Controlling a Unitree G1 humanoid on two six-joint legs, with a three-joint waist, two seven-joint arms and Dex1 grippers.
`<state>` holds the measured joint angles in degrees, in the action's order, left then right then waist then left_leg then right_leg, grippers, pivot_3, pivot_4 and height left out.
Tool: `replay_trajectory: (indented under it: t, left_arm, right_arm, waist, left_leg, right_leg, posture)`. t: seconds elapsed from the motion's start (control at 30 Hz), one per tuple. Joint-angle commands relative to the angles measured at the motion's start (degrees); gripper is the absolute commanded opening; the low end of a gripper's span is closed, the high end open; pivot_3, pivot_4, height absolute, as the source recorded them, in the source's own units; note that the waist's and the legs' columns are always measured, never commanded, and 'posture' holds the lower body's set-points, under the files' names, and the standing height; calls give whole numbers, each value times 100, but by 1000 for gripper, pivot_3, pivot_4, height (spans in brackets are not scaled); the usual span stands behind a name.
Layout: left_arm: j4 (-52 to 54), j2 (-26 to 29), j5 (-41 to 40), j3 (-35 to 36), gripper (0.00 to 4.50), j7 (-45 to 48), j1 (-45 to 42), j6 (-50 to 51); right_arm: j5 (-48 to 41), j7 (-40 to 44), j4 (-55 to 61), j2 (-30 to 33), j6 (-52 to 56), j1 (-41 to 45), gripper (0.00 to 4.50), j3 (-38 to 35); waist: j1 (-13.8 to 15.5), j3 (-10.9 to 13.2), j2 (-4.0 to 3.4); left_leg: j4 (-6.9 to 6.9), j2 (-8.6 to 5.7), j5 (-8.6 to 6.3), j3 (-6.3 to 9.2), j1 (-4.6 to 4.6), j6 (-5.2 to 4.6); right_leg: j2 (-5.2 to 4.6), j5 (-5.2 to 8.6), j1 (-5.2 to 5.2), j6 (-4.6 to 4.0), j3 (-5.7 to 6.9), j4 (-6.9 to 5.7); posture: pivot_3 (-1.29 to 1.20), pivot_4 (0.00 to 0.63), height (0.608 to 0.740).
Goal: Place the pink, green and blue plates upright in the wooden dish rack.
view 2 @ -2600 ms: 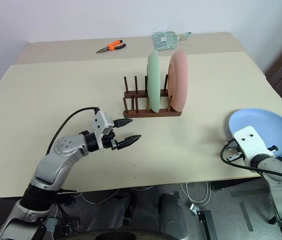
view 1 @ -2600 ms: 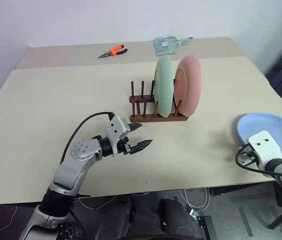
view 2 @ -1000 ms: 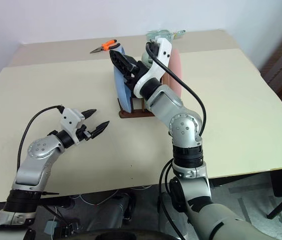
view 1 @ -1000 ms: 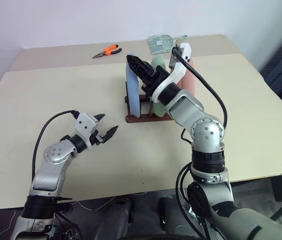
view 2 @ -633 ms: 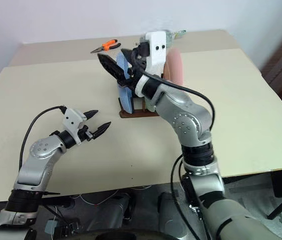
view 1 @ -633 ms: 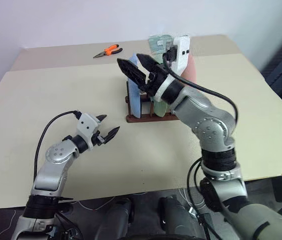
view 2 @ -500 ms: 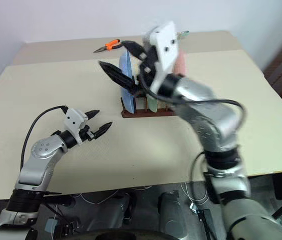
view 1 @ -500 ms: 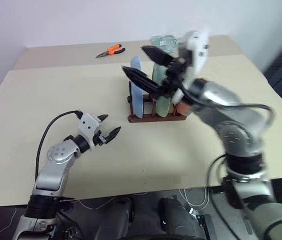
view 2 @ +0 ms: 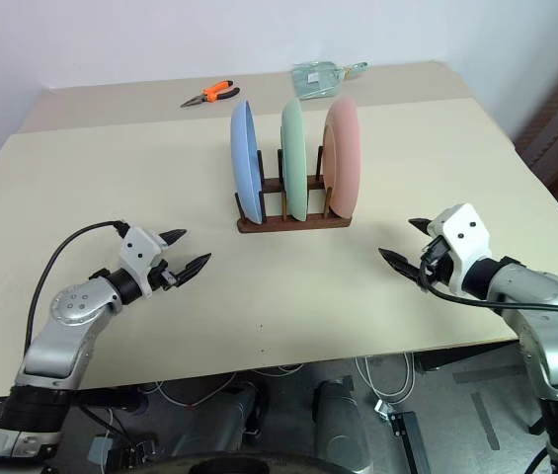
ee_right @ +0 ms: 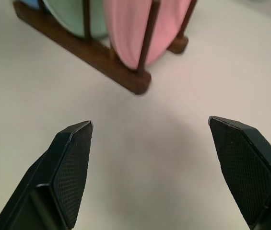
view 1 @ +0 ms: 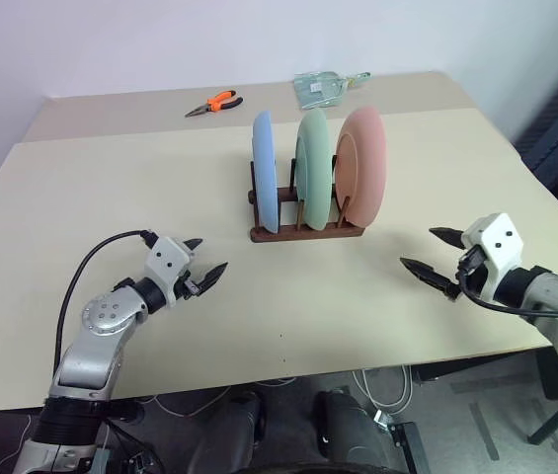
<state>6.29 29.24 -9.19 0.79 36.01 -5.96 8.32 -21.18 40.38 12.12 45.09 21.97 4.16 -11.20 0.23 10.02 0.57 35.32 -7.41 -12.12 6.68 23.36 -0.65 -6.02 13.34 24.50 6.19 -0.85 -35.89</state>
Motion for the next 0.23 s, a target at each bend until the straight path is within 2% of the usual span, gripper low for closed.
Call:
replay_trajectory:
  t: [0.03,0.23]
  left_arm:
    - [92,41,49,51,3572,-15,56,-100]
    - [164,-12,96,95,3572,-176,157,-88]
  right_arm:
    - [225,12,-246,-88,-407,203,3932,22]
    - [571,-8,-786,-233,-776,463,3932,220]
  waist:
    - [38,0,0]
    - [66,1,2]
  left_leg:
    - [0,0,0,0,0,-1]
    - [2,-1,-2,0,4,-2]
  right_leg:
    - [0,-1,1,1,0,0]
    - [0,-7,1,11,0,7]
  posture:
    - [0,150,720]
    - [0,150,720]
